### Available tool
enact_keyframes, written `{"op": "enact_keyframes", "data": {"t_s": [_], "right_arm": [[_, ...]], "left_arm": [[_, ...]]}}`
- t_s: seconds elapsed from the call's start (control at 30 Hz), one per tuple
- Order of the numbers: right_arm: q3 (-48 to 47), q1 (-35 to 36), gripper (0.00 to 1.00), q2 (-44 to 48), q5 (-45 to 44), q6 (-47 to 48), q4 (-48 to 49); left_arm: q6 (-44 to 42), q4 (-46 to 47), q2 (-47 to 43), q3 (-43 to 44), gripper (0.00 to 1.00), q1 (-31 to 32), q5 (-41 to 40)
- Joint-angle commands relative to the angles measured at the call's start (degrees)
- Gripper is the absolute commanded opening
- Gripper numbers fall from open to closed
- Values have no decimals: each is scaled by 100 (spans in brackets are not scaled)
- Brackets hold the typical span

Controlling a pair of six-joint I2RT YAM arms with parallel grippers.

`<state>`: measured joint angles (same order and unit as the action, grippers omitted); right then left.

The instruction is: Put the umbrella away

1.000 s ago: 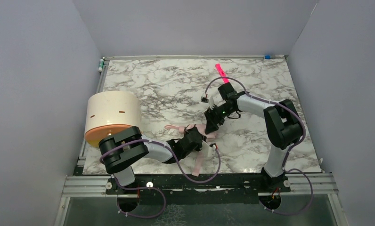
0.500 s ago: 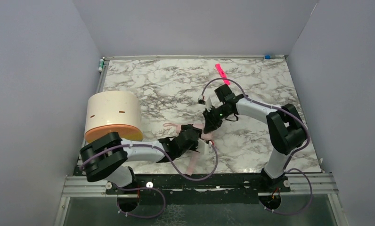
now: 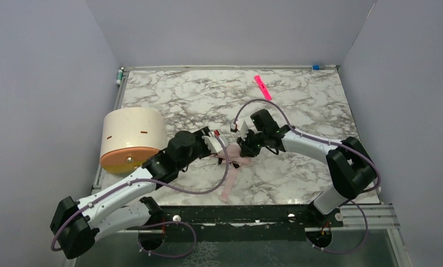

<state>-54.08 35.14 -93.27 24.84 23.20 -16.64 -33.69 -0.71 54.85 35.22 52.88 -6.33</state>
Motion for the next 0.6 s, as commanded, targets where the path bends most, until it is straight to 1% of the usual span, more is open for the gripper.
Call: {"op": "enact_keyframes", "data": {"t_s": [0.0,0.13,0.27,0.37,0.47,0.57], "right_arm": [[698,320,1,50,-1615,352,629],[1066,627,3,269,-2062,408,923],[1373,945,4,443,-2307,443,1170],[1619,1243,4,517,-2712,436,1486],[2061,1623,7,686,-2814,774,2032],[2208,1799,7,653,-2996,805,2205]], "left_arm": [[873,337,-244,58,48,-1298,1238],[911,599,178,194,48,-2096,1901],[723,772,804,423,51,-2622,2700],[355,537,1353,754,51,-2806,3335],[-287,131,1739,1004,51,-2870,4237],[-602,-302,2059,1300,52,-2871,4703]]}}
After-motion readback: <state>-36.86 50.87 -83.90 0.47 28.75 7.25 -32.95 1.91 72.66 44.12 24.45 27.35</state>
